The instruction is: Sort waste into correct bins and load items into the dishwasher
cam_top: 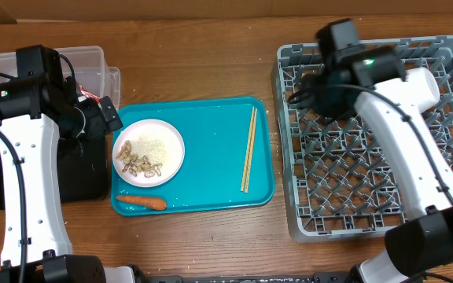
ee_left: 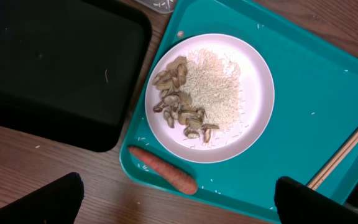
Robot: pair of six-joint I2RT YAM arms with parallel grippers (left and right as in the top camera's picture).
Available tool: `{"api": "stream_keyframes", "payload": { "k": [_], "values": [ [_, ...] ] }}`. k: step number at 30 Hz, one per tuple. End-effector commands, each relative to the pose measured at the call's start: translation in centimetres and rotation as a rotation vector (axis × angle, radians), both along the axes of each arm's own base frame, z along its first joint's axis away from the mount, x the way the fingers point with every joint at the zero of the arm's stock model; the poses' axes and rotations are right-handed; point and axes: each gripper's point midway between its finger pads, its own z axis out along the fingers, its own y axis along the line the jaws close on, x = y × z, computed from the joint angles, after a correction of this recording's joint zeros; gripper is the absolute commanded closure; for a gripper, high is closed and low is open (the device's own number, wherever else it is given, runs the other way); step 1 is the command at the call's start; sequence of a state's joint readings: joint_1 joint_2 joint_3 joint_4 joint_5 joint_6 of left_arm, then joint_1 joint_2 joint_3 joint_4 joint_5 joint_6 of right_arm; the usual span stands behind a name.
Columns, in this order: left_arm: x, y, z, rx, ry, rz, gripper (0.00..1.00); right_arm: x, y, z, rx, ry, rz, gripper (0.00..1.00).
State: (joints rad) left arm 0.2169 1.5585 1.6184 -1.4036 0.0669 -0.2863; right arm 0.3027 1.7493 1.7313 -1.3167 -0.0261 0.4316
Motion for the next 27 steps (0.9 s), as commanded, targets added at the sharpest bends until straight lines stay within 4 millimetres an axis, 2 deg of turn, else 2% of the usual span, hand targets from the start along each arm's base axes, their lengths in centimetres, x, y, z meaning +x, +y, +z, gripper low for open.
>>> {"api": "stream_keyframes", "payload": {
  "k": [1, 7, 14, 18, 21, 27],
  "values": [
    [0.3, -0.1, 0.3, -0.006, -0.010, 0.010, 0.00, -2.3, 5.7, -1.5, 0.107, 0.084, 0.167, 0.38],
    [0.3, -0.1, 0.2, -0.006, -0.008, 0.010, 0.00, -4.4, 10.9, -5.2, 0.095, 0.149, 0.229, 0.38],
    [0.1, -0.1, 0.2, -0.007, -0.002, 0.010, 0.00, -6.3, 14.5, -10.8, 0.090, 0.196, 0.233, 0.38],
    [0.2, -0.1, 0.2, -0.007, -0.002, 0.009, 0.00, -6.9, 15.1, -13.7, 0.069, 0.222, 0.253, 0.38],
    [0.2, -0.1, 0.2, -0.007, -0.002, 0.010, 0.00, -7.0, 14.3, -15.9, 0.003, 0.250, 0.231, 0.39],
    [0.1, -0.1, 0.2, -0.007, -0.002, 0.009, 0.00, -6.7, 13.9, -18.2, -0.038, 0.269, 0.211, 0.38]
  ]
}}
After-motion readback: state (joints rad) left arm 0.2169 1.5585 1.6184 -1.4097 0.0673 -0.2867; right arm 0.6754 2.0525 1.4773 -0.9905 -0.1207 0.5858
